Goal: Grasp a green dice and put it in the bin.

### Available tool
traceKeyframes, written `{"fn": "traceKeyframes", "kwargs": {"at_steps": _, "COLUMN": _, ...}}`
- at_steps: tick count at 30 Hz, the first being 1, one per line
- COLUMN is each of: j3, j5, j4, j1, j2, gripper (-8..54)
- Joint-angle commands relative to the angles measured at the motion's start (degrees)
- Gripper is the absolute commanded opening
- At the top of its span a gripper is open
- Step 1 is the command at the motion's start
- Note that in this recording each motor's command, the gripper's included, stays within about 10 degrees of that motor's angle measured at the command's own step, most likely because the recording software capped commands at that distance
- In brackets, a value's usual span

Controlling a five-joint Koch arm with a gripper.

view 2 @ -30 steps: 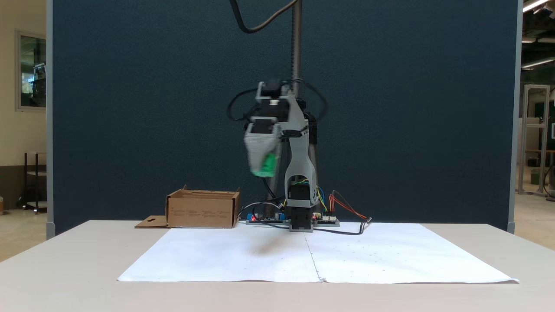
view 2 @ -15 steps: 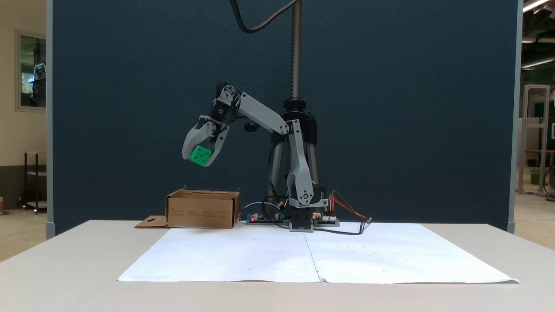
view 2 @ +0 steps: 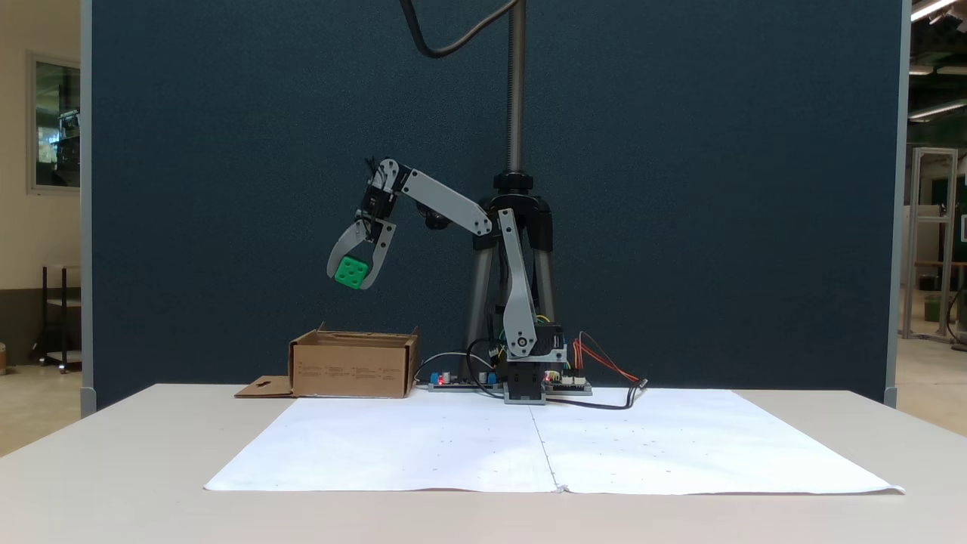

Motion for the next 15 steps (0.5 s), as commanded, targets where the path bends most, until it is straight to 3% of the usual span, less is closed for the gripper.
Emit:
{"fn": "traceKeyframes", "kwargs": {"at_steps": 1, "j3": 0.88, "j5": -7.65, "j4": -3.52, "j1": 2.64, "j2": 0.26, "gripper": 11.9}}
{"fn": "traceKeyframes", "kwargs": {"at_steps": 15, "j3": 14.77, "j5": -9.05, "j4": -5.8, "j1": 3.34, "j2": -0.26, "gripper": 11.9}}
